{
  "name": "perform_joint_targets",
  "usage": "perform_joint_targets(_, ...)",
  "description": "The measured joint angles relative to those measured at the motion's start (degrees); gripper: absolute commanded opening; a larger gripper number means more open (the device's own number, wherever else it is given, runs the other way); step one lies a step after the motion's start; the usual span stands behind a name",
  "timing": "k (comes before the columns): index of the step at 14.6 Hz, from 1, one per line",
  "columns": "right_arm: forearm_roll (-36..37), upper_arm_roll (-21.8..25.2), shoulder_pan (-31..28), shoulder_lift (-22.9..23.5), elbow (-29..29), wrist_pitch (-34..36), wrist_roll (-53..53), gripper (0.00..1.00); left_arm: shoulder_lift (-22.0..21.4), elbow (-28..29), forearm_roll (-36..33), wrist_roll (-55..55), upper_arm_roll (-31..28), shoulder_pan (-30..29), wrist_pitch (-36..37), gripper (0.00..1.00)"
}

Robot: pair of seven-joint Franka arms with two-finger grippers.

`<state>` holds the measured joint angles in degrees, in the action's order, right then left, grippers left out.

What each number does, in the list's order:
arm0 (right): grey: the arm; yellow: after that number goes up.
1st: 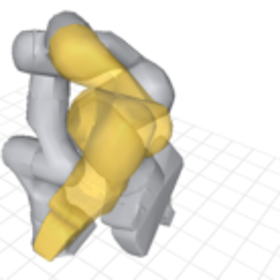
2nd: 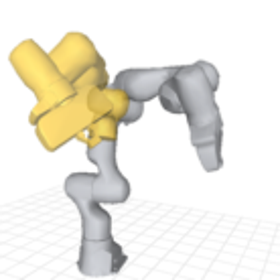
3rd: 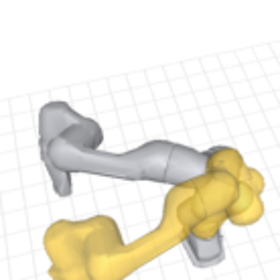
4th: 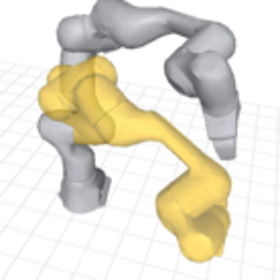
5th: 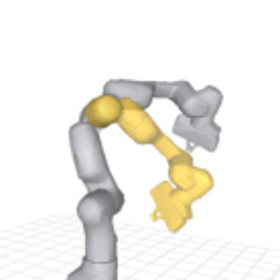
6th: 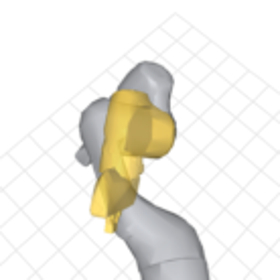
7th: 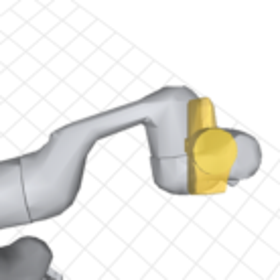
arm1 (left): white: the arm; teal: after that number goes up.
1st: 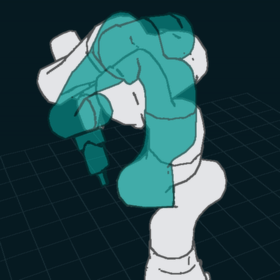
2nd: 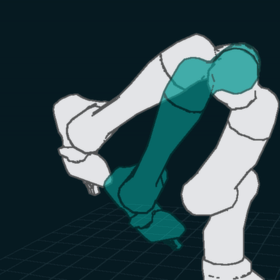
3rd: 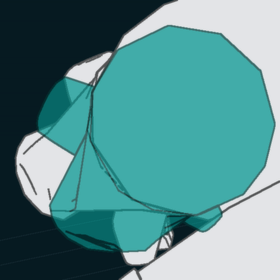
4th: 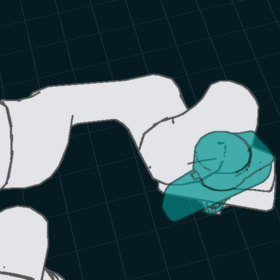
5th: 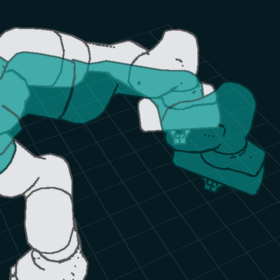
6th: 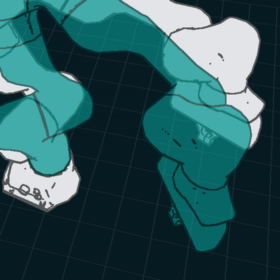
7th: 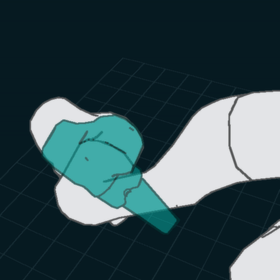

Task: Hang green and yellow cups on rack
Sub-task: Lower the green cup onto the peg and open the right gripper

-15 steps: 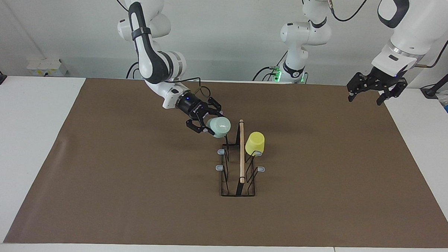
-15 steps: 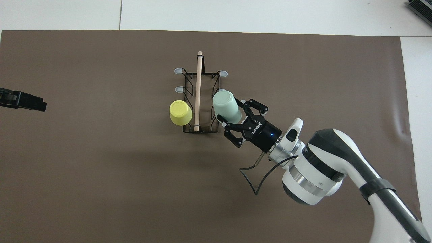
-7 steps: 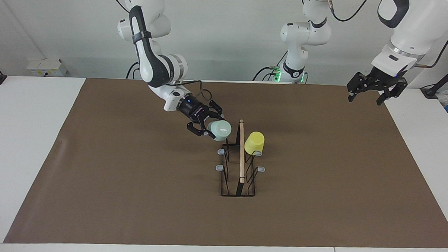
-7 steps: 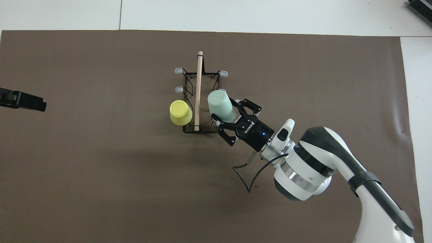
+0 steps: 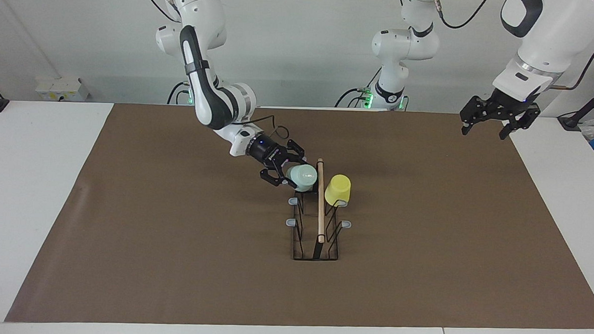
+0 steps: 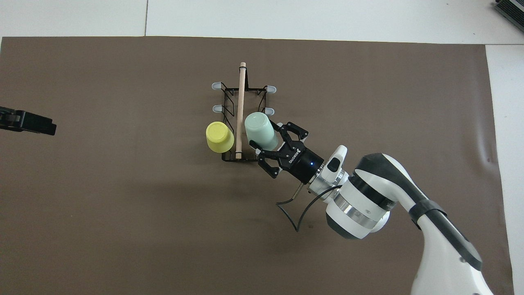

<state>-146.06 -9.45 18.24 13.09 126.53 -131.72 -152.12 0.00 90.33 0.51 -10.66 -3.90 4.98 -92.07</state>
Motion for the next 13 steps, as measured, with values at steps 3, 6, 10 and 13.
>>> perform_joint_targets(3, 0.0, 0.25, -0.25, 1.0, -0.08, 0.15, -0.47, 0.51, 0.0, 0.0, 0.0, 0.0, 0.0, 0.0, 0.0, 1.0)
perform_joint_targets(6, 0.0, 0.25, -0.24, 0.99, -0.13, 0.14, -0.47, 1.0, 0.0, 0.0, 0.0, 0.0, 0.0, 0.0, 0.0, 1.0)
perform_joint_targets(10, 0.0, 0.26, -0.27, 0.99, -0.15, 0.08, -0.47, 1.0, 0.0, 0.0, 0.0, 0.0, 0.0, 0.0, 0.0, 1.0)
perform_joint_targets(13, 0.0, 0.26, -0.32, 0.99, -0.15, -0.09, -0.47, 1.0, 0.0, 0.0, 0.0, 0.0, 0.0, 0.0, 0.0, 1.0)
